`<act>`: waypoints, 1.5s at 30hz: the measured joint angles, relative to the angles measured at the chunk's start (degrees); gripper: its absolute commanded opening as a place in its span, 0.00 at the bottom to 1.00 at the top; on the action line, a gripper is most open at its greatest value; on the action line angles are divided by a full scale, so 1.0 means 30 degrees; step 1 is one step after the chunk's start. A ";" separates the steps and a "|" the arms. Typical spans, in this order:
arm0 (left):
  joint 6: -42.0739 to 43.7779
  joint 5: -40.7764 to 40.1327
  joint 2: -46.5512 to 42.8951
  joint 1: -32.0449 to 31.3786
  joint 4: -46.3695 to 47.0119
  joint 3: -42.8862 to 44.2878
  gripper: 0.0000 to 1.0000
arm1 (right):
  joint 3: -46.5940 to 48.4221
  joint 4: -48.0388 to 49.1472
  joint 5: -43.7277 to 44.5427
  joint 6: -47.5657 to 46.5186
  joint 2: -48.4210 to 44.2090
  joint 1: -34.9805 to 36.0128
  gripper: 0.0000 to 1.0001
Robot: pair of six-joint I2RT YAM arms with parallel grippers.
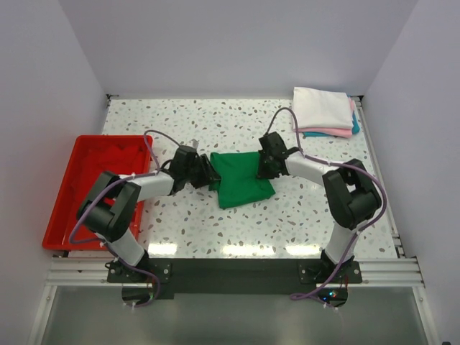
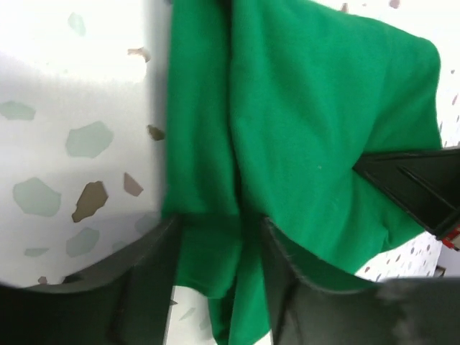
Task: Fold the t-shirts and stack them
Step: Neatly place the folded tshirt to the corner
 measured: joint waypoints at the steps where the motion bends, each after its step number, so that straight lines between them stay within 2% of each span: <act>1: 0.0051 -0.0015 -0.0175 -0.0007 -0.0342 0.0270 0.65 | 0.0255 -0.0430 0.0546 -0.0189 0.0000 0.0160 0.00; 7: 0.0743 -0.0342 -0.2273 0.0073 -0.2929 0.2025 0.68 | 0.2572 -0.3155 0.3599 -0.2062 0.0080 0.0517 0.00; 12: 0.1413 -0.0583 -0.4437 0.0182 -0.4517 0.2747 0.68 | 0.6448 -0.4779 0.6076 -0.4102 0.1654 0.0248 0.00; 20: 0.2455 -0.0335 -0.6637 0.0182 -0.6040 0.2186 0.68 | 1.4302 -0.6856 0.8765 -0.6812 0.6171 -0.1537 0.00; 25: 0.3279 -0.0124 -0.6958 0.0182 -0.7038 0.1996 0.68 | 2.0852 -0.8262 0.9741 -0.8437 0.9369 -0.2754 0.00; 28: 0.3803 0.0080 -0.6958 0.0204 -0.7395 0.1996 0.68 | 2.3154 -0.8466 1.0047 -0.9282 1.0316 -0.3228 0.00; 31: 0.4248 0.0393 -0.6914 0.0321 -0.7628 0.2025 0.67 | 2.4363 -0.8393 1.0448 -1.0302 1.0666 -0.3606 0.00; 45: 0.5515 0.1683 -0.5166 0.0823 -0.8211 0.2914 0.66 | 2.6338 -0.7868 1.0877 -1.2706 1.0673 -0.4335 0.00</act>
